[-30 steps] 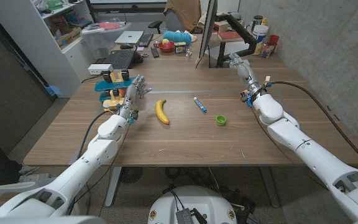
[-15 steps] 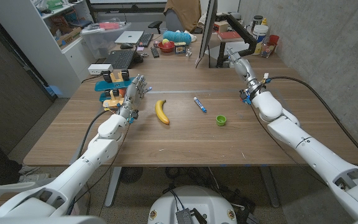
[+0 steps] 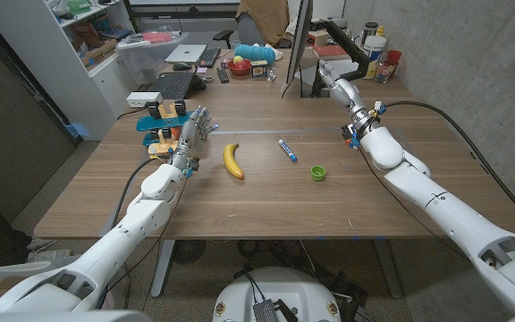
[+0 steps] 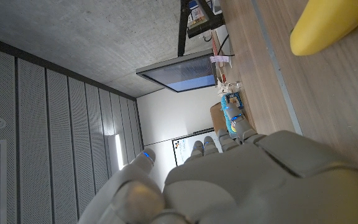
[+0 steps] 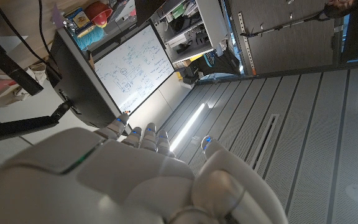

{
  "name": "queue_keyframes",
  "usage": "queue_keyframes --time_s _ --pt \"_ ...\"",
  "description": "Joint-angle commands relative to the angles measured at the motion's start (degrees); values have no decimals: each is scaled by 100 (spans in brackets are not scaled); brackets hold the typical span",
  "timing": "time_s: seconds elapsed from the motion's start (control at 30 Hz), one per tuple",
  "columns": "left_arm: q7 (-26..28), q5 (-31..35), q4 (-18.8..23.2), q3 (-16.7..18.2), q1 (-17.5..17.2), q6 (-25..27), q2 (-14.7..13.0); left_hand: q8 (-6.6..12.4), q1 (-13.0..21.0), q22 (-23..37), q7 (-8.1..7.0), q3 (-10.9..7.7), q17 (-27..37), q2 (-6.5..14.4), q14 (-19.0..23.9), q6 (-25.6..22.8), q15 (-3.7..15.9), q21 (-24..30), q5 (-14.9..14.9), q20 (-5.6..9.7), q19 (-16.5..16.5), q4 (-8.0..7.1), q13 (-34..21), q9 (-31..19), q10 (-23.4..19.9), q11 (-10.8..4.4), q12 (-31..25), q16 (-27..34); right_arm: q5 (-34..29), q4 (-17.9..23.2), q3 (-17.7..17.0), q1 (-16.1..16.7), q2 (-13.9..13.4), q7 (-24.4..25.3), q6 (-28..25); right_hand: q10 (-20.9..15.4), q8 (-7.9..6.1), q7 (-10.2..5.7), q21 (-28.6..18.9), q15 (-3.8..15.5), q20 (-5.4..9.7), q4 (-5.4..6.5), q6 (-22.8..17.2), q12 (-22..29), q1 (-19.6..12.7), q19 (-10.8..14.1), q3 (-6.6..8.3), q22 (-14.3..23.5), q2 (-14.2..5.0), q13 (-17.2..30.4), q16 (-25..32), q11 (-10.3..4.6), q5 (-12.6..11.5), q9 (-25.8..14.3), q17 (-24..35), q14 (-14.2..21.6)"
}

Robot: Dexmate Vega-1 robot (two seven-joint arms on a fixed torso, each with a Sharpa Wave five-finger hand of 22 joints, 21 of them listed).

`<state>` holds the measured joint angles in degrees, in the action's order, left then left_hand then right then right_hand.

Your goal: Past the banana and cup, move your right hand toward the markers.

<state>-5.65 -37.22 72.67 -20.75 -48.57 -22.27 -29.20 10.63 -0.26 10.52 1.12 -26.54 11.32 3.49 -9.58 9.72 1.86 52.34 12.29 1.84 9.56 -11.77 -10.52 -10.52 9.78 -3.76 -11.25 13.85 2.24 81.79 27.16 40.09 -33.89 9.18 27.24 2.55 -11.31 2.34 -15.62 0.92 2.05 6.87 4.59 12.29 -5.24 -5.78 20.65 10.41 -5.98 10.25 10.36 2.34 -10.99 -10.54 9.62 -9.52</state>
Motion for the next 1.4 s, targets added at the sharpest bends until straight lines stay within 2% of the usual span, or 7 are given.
queue_keyframes --time_s 0.03,0.43,0.47,0.67,0.83,1.07,1.4 --pt "-52 15 -62 -12 34 -86 34 32 4 18 -4 -32 24 768 -2270 1991 53 -16 27 416 2556 14 -16 -22 1768 14 -16 49 -690 12 120 -183 -52 135 159 23 5 0 27 -10 378 -22 -6 -8 -62 -25 18 16 -311 14 2 12 15 -8 16 -9" --pt "-88 11 -62 -5 28 -130 27 33 6 17 -3 -31 24 768 -2261 1976 59 -21 28 417 2545 15 -16 -21 1760 -14 -16 52 -1252 107 253 -356 -121 169 223 32 12 0 52 -2 366 -24 -4 -19 -73 -27 10 16 -305 14 0 2 19 -10 19 -15" --pt "-90 12 -59 -5 24 -135 25 33 6 17 -4 -30 24 767 -2261 1975 61 -22 29 418 2545 15 -16 -21 1752 41 -19 52 -1279 119 261 -366 -123 167 225 33 13 -2 54 -7 362 -24 -2 -20 -74 -30 9 16 -303 14 0 -2 19 -10 20 -15" --pt "-62 11 -12 4 -17 -165 33 35 7 17 -5 -30 23 767 -2243 1968 59 -20 30 412 2529 16 -16 -22 1749 -12 -19 59 -1373 175 308 -415 -113 125 204 33 17 -2 64 -7 355 -26 1 -23 -76 -30 1 16 -293 15 -1 -1 22 -11 20 -19" --pt "121 36 141 21 -97 -84 21 35 8 16 8 -29 23 765 -2226 1962 35 -21 31 399 2521 17 -16 -22 1723 40 -26 65 -1580 133 362 -478 -108 188 284 37 19 -1 71 -15 348 -28 2 -26 -78 -33 -3 16 -287 15 -2 1 23 -11 21 -20" --pt "954 222 736 82 -379 305 -31 55 9 16 13 -26 22 758 -2180 1899 -13 -41 33 282 2566 20 -15 -21 1655 71 -46 82 -1752 -4 474 -629 -64 168 374 52 28 -30 89 -23 333 -31 22 -34 -79 -46 -16 16 -271 16 -5 19 26 -12 22 -32" --pt "836 162 706 122 -388 235 -61 71 15 14 60 -29 21 760 -2128 1825 -41 -41 38 273 2531 23 -15 -22 1589 105 -56 99 -1931 -162 642 -826 19 92 307 67 25 -46 118 -27 295 -31 13 -43 -73 -74 -39 16 -248 16 -4 10 29 -14 24 -39"
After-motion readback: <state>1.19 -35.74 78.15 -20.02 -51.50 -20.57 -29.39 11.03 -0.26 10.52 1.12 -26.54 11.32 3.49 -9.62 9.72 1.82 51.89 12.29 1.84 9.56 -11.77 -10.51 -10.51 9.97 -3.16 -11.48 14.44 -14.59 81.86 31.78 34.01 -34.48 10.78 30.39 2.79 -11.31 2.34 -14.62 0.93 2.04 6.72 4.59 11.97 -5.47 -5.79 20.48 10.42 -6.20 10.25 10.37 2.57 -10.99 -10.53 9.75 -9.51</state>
